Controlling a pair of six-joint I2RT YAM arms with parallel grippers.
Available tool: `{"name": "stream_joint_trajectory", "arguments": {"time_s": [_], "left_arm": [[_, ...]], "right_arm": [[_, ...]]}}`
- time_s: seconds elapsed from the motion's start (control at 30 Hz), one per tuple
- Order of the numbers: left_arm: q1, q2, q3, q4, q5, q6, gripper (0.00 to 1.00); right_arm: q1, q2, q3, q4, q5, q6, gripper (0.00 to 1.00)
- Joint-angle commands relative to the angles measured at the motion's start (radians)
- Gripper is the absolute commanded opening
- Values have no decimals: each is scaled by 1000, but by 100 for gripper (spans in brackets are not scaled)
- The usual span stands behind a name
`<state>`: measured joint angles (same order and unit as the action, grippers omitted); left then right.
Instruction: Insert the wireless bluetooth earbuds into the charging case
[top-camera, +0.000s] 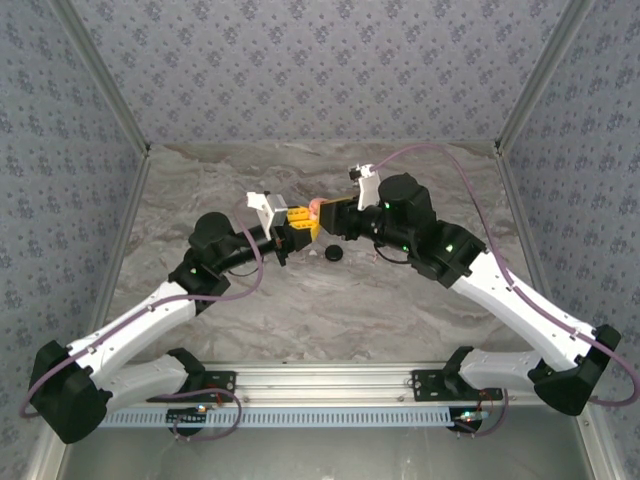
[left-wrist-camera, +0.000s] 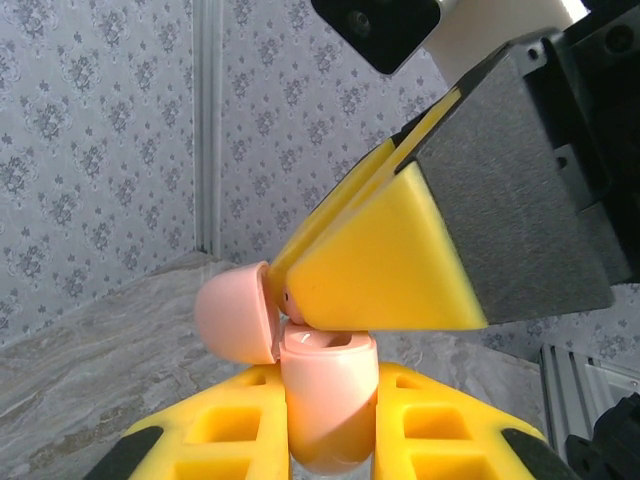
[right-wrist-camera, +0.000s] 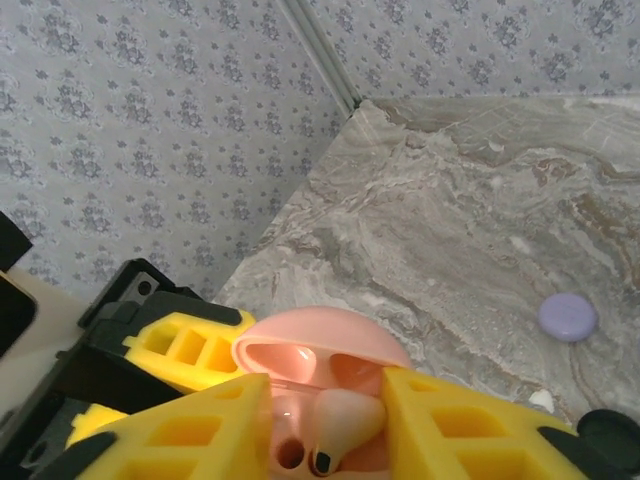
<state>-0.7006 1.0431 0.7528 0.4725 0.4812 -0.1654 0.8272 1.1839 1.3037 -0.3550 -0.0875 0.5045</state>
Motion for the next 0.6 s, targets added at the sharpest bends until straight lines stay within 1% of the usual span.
{"name": "stream_joint_trajectory", "arguments": {"time_s": [0.0,0.17,0.23,0.3,0.4,0.5,0.57], "left_arm": [[-5,-10,25,57,7,1,0],[-5,-28,8,52,-12,3,0],[-5,-42,-4,40,-27,7,0],[-4,-57,-16,21,-43,13,0],[-4,-90,-37,-2,-64,21,0],[-4,-128,-55,-35,-85,32,0],[-5,-153,-66,-62,-97,41,0]], "right_arm": [[-3,-4,67,-45,-24,-14,44],[-30,-33,101,-88,-9,-31,58],[-46,-52,90,-114,25,-27,61],[-78,-65,71,-150,57,-8,61],[-154,-74,21,-209,80,63,61],[-230,-55,-35,-306,102,140,60],[-272,-29,-73,-351,112,165,59]]}}
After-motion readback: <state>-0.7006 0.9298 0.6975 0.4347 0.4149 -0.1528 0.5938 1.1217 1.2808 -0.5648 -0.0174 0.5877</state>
